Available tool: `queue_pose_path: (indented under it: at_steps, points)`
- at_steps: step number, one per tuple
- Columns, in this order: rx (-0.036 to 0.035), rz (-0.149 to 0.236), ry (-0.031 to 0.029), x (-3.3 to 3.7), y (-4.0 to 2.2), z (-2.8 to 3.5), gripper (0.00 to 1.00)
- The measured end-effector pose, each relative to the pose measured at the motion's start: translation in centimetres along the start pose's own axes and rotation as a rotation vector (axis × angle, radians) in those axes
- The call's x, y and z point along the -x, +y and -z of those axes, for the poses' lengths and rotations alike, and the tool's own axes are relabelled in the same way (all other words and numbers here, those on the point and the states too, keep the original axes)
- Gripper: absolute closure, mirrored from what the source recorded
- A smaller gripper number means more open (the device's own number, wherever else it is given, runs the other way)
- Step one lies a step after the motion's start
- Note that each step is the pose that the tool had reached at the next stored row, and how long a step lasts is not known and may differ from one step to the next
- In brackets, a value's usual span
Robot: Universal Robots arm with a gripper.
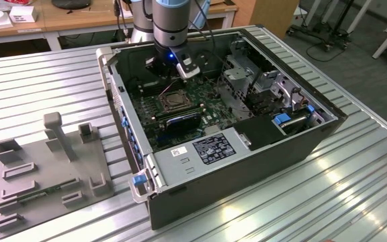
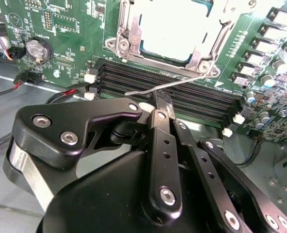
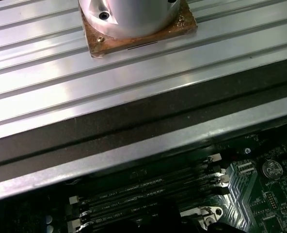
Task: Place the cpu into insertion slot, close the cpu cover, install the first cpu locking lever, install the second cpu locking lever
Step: 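Install the first cpu locking lever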
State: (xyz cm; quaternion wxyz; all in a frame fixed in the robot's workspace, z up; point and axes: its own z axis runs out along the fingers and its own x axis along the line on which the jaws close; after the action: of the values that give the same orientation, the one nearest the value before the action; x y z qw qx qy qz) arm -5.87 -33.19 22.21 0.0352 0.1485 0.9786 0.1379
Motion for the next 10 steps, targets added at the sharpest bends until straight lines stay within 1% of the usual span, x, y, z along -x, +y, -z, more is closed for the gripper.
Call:
queue_pose_path:
  at_steps: [5,10]
  points:
    - [0.0003,0.0,-0.0007,0.02,-0.08,-0.02,0.89]
    - [0.0007,0.001,-0.0024,0.03,-0.23,-0.33,0.89]
